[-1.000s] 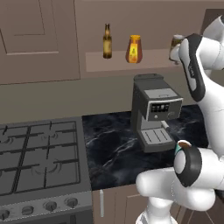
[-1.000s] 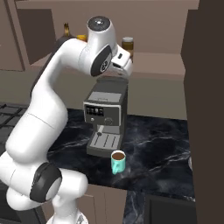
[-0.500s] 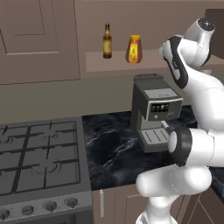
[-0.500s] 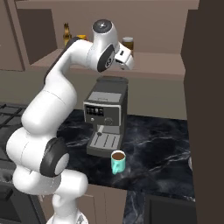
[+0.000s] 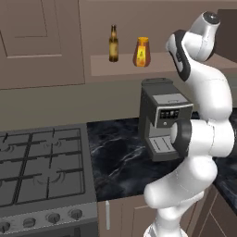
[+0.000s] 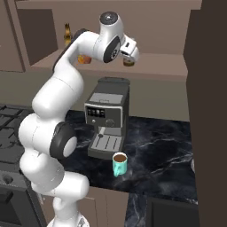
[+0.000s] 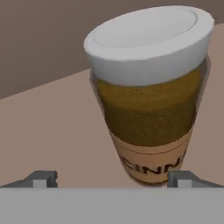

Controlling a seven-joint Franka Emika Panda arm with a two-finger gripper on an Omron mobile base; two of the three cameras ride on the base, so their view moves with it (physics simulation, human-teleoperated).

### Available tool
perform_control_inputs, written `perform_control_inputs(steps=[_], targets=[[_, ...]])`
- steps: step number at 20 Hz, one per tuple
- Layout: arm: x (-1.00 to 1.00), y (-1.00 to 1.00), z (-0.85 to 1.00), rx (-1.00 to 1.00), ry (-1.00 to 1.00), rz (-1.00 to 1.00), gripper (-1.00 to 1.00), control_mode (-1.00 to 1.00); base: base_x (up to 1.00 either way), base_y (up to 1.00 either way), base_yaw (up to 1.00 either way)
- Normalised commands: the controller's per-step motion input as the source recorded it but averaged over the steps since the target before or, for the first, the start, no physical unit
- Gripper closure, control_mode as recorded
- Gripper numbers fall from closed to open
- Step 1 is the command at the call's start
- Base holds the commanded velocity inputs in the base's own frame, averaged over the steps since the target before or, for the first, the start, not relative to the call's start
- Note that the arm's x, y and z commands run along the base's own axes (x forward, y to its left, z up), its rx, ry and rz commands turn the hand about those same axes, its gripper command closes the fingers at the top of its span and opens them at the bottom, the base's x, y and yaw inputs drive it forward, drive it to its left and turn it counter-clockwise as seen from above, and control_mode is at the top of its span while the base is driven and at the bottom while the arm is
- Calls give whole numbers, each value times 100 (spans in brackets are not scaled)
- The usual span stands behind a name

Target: Pick the cinnamon and honey bottle from the cabinet and place them next to the mug.

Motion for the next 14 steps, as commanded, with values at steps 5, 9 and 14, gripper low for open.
perform_control_inputs(steps=[5, 9, 14], targets=[[46, -25, 0, -4, 1, 0, -100, -100, 0, 0, 0], [4, -27, -5, -1, 3, 0, -100, -100, 0, 0, 0], [-23, -10, 0, 0, 0, 0, -100, -100, 0, 0, 0]])
